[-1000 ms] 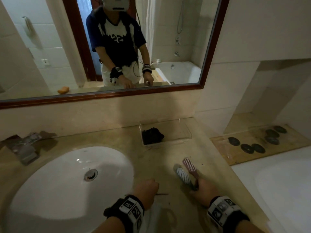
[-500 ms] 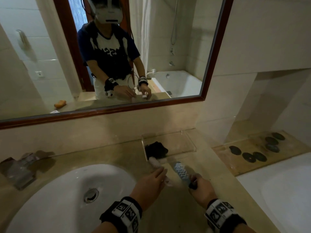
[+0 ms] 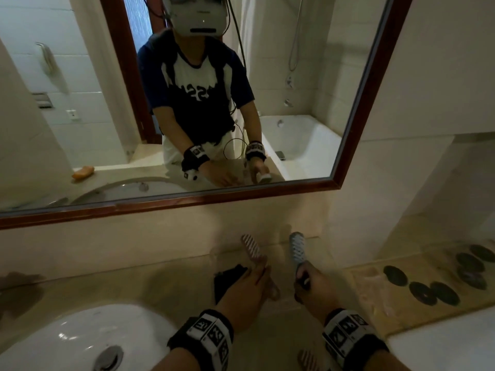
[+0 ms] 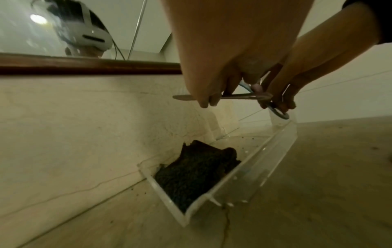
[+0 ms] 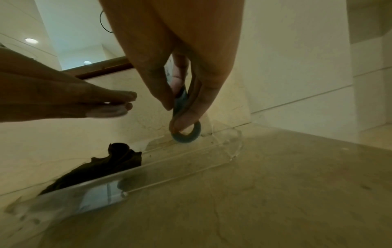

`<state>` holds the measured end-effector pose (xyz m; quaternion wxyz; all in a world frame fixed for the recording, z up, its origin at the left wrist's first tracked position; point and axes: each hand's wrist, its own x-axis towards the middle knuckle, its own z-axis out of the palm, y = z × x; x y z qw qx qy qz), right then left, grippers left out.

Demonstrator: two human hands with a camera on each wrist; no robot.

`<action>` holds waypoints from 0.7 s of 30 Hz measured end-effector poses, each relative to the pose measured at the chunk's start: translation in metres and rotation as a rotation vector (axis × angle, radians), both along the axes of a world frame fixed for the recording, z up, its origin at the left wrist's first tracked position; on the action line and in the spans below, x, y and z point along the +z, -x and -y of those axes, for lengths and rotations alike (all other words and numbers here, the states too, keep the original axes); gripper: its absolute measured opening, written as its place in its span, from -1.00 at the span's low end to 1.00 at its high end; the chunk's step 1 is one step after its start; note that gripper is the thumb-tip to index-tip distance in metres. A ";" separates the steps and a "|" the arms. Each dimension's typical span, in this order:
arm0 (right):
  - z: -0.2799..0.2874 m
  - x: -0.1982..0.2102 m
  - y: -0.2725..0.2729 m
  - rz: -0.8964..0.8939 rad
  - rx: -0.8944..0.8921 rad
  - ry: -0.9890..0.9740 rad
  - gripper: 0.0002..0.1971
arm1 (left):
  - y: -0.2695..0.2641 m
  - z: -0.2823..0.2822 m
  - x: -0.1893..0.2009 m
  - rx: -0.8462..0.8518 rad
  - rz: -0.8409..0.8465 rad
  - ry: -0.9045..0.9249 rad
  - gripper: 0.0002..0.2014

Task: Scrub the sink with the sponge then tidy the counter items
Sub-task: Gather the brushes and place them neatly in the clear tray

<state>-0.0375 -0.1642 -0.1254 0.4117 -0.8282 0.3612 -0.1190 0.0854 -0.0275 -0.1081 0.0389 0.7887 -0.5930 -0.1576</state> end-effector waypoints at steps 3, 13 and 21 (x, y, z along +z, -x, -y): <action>0.015 -0.013 -0.025 -0.031 0.100 0.007 -0.67 | -0.012 0.020 -0.008 0.022 -0.006 -0.064 -0.43; 0.024 -0.028 -0.054 -0.176 0.156 -0.061 -0.86 | -0.019 0.033 -0.018 0.081 -0.081 -0.224 -0.35; 0.020 -0.037 -0.058 -0.175 0.116 -0.149 -0.82 | -0.023 0.035 -0.025 0.093 -0.029 -0.217 -0.35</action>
